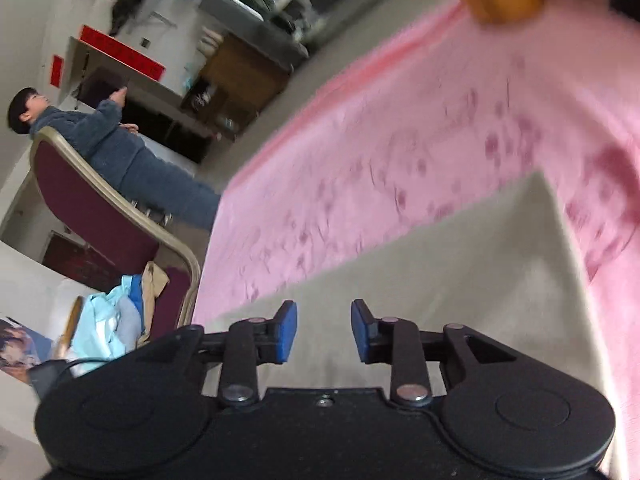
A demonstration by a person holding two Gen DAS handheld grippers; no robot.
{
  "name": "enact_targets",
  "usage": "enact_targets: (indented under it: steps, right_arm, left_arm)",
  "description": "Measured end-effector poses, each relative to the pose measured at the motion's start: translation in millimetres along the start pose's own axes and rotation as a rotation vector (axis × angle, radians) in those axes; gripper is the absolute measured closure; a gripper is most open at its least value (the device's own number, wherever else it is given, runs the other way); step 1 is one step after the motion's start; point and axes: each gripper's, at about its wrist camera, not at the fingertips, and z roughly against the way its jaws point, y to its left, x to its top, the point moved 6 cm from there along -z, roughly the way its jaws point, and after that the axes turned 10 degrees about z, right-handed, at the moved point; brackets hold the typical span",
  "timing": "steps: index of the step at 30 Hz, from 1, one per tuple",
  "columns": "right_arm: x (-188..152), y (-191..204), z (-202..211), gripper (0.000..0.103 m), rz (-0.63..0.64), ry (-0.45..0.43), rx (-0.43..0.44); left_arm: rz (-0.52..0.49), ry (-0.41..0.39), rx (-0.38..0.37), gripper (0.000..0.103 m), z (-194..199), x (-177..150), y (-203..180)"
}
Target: Fold clothes
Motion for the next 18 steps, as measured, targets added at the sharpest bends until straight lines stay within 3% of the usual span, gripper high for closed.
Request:
enact_targets:
  steps: [2, 3, 6, 9, 11, 12, 13, 14, 15, 18]
  right_arm:
    - [-1, -18, -4, 0.072, -0.078, 0.033, 0.005]
    - [-1, -30, -3, 0.08, -0.129, 0.044, 0.008]
    - [1, -64, 7, 0.088, -0.308, 0.033, 0.026]
    - [6, -91, 42, 0.088, -0.402, -0.088, -0.065]
    - [2, -104, 70, 0.086, -0.452, -0.158, -0.16]
    - [0, -110, 84, 0.074, -0.478, -0.19, -0.208]
    - [-3, -117, 98, 0.074, -0.504, -0.222, -0.257]
    - [-6, -119, 114, 0.072, -0.515, -0.249, -0.313]
    - [-8, -118, 127, 0.07, -0.507, -0.272, -0.345]
    - [-18, -94, 157, 0.068, -0.465, -0.326, -0.216]
  left_arm:
    - [0.054, 0.021, 0.027, 0.079, -11, 0, 19]
    - [0.084, 0.021, 0.021, 0.08, -10, 1, 21]
    - [0.148, 0.021, 0.041, 0.09, -6, 2, 33]
    - [0.169, -0.004, 0.262, 0.09, 2, 4, 60]
    - [0.182, -0.02, 0.409, 0.081, 9, 5, 78]
    - [0.185, -0.005, 0.507, 0.073, 10, 4, 93]
    - [0.202, -0.011, 0.486, 0.072, 19, 5, 98]
    - [0.219, -0.018, 0.464, 0.081, 28, 6, 102]
    - [0.235, -0.024, 0.442, 0.08, 38, 8, 107]
    - [0.233, -0.069, 0.329, 0.075, 73, 8, 103]
